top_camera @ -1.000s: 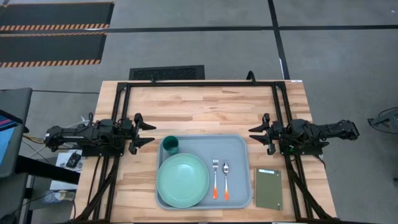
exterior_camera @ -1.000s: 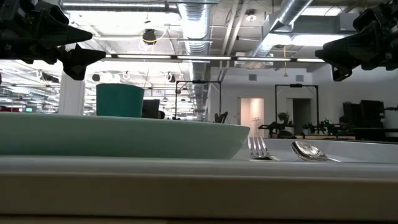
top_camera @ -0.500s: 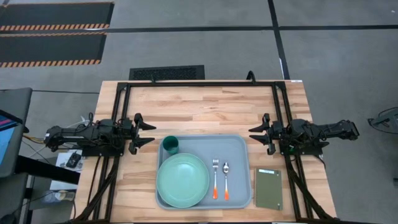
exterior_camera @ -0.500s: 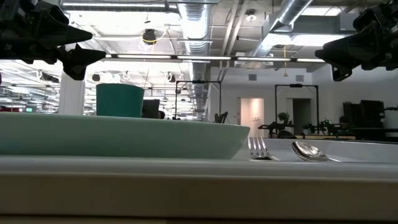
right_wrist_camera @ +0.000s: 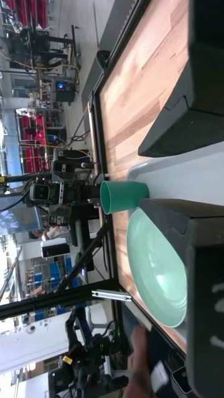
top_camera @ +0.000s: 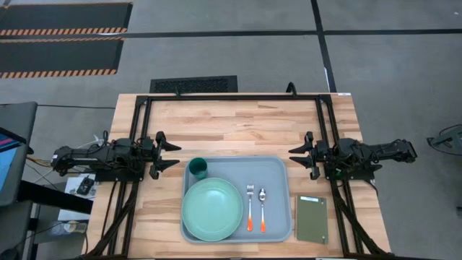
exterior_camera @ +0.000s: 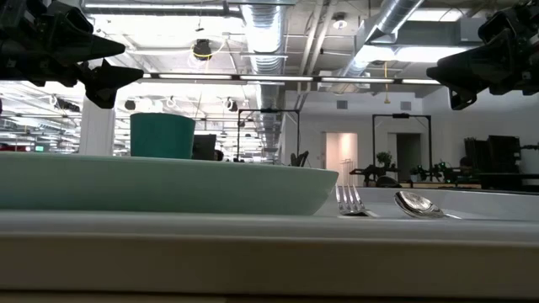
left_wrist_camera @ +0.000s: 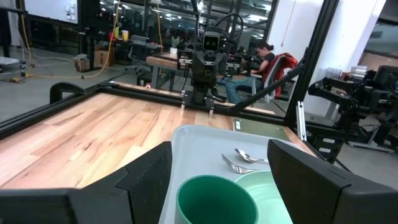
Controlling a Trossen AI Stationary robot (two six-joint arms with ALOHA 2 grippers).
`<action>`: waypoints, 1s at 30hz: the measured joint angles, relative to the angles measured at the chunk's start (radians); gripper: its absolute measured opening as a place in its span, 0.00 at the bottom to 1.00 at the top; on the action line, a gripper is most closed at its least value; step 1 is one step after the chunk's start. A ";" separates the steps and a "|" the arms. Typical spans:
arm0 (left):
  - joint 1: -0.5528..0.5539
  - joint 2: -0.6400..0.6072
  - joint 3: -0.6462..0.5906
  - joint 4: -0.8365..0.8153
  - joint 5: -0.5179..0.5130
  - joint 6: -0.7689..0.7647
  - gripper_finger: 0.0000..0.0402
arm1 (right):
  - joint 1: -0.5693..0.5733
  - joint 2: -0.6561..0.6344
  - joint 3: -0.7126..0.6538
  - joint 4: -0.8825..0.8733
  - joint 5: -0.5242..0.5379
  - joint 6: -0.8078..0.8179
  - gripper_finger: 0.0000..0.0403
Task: Pick and place plate/cup/fork/spoon on tray
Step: Return to Home Position
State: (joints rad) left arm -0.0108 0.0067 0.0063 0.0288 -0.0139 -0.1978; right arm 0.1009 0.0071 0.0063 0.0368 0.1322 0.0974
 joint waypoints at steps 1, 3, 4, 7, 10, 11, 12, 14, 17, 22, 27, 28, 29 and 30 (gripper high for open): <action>0.000 0.000 0.000 0.000 0.000 0.000 0.63 | 0.000 0.000 0.000 0.000 0.000 0.000 0.36; 0.000 0.000 0.000 0.000 0.000 0.000 0.63 | 0.000 0.000 0.000 0.000 0.000 0.000 0.36; 0.000 0.000 0.000 0.000 0.000 0.000 0.63 | 0.000 0.000 0.000 0.000 0.000 0.000 0.36; 0.000 0.000 0.000 0.000 0.000 0.000 0.63 | 0.000 0.000 0.000 0.000 0.000 0.000 0.36; 0.000 0.000 0.000 0.000 0.000 0.000 0.63 | 0.000 0.000 0.000 0.000 0.000 0.000 0.35; 0.000 0.000 0.000 0.000 0.000 0.000 0.63 | 0.000 0.000 0.000 0.000 0.000 0.000 0.35; 0.000 0.000 0.000 0.000 0.000 0.000 0.63 | 0.000 0.000 0.000 0.000 0.000 0.000 0.35; 0.000 0.000 0.000 0.000 0.000 0.000 0.63 | 0.000 0.000 0.000 0.000 0.000 0.000 0.35; 0.000 0.000 0.000 0.000 0.000 0.000 0.63 | 0.000 0.000 0.000 0.000 0.000 0.000 0.36; 0.000 0.000 0.000 0.000 0.000 0.000 0.63 | 0.000 0.000 0.000 0.000 0.000 0.000 0.36; 0.000 0.000 0.000 0.000 0.000 0.000 0.63 | 0.000 0.000 0.000 0.000 0.000 0.000 0.35; 0.000 0.000 0.000 0.000 0.000 0.000 0.63 | 0.000 0.000 0.000 0.000 0.000 0.000 0.35; 0.000 0.000 0.000 0.000 0.000 0.000 0.63 | 0.000 0.000 0.000 0.000 0.000 0.000 0.35; 0.000 0.000 0.000 0.000 0.000 0.000 0.63 | 0.000 0.000 0.000 0.000 0.000 0.000 0.35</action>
State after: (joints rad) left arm -0.0109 0.0067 0.0063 0.0288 -0.0135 -0.1978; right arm 0.1009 0.0071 0.0063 0.0372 0.1322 0.0971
